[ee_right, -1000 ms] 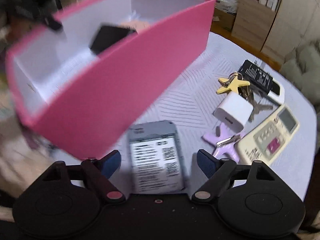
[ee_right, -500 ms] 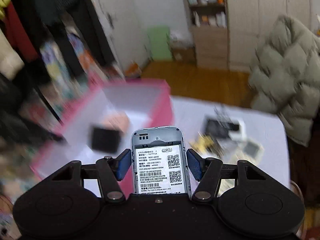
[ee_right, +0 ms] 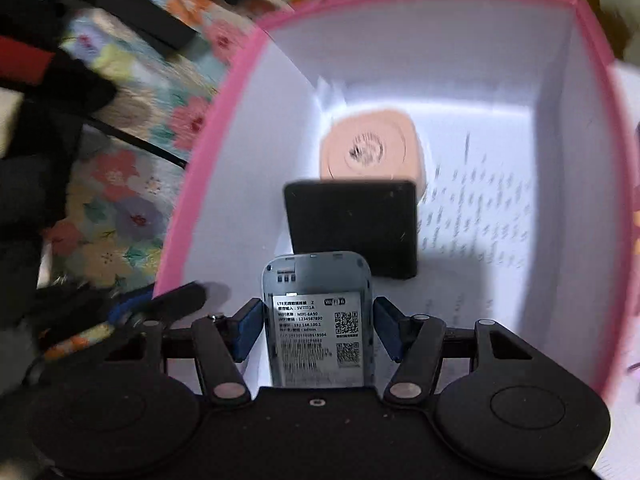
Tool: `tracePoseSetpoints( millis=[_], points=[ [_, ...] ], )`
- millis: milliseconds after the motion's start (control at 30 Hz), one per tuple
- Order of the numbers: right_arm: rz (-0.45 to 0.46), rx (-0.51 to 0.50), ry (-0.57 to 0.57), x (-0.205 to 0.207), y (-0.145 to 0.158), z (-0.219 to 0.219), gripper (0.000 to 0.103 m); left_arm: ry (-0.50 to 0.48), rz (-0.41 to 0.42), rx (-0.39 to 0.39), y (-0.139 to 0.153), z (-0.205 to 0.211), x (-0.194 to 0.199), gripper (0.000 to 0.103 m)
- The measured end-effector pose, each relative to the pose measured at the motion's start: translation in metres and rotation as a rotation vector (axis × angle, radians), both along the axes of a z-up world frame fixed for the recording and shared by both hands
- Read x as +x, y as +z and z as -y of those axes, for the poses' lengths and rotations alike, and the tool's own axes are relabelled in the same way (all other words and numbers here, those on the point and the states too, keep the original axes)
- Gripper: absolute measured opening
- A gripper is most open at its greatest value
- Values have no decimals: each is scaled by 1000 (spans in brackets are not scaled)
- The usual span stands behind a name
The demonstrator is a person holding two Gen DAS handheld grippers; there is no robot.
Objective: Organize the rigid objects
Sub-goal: 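Place the Wi-Fi router into the box beside the battery pack, then grasp the white AC remote with the right gripper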
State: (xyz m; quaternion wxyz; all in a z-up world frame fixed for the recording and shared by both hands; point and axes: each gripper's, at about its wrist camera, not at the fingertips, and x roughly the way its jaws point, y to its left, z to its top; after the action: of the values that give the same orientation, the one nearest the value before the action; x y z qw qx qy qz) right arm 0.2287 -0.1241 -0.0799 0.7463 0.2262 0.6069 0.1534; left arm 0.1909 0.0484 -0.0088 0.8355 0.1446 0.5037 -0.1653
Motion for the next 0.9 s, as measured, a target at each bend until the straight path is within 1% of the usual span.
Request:
tracePoseSetpoints(
  millis=[67,133,200,300,333,367,433,500,567,633,667,800,900],
  points=[
    [-58,93,-65,1,-12,4,67,4,-3,-7,0,-1,0,3],
    [-77,161,-93,0,-13,14,69,2,0,-5,0,-1,0,3],
    [-7,180,-105,-12,5,28,69,-2,1,-2,0,-2,0,3],
    [139,161,-77,-42,48,48,72,-10,6,6,0,-1,-1,4],
    [192,145,-70,-54,62,54,72,-13,8,10,-1,0,-1,4],
    [261,109,-69,-69,78,62,73,-15,10,12,-1,0,-2,4],
    [389,18,-66,-92,100,77,78,-18,10,13,-1,0,-2,4],
    [491,-98,-88,-108,112,96,79,-19,11,14,-1,0,-2,4],
    [538,-232,-133,-123,113,115,79,-19,11,13,0,0,-2,4],
    [528,-319,-181,-130,107,134,79,-18,12,15,0,0,-2,4],
    [501,-342,-215,-132,99,146,79,-15,12,16,0,0,-2,4],
    [402,-337,-273,-127,69,190,79,-15,18,30,0,3,-2,4],
    [313,-338,-330,-120,42,208,79,-16,20,29,-1,3,-3,4]
  ],
)
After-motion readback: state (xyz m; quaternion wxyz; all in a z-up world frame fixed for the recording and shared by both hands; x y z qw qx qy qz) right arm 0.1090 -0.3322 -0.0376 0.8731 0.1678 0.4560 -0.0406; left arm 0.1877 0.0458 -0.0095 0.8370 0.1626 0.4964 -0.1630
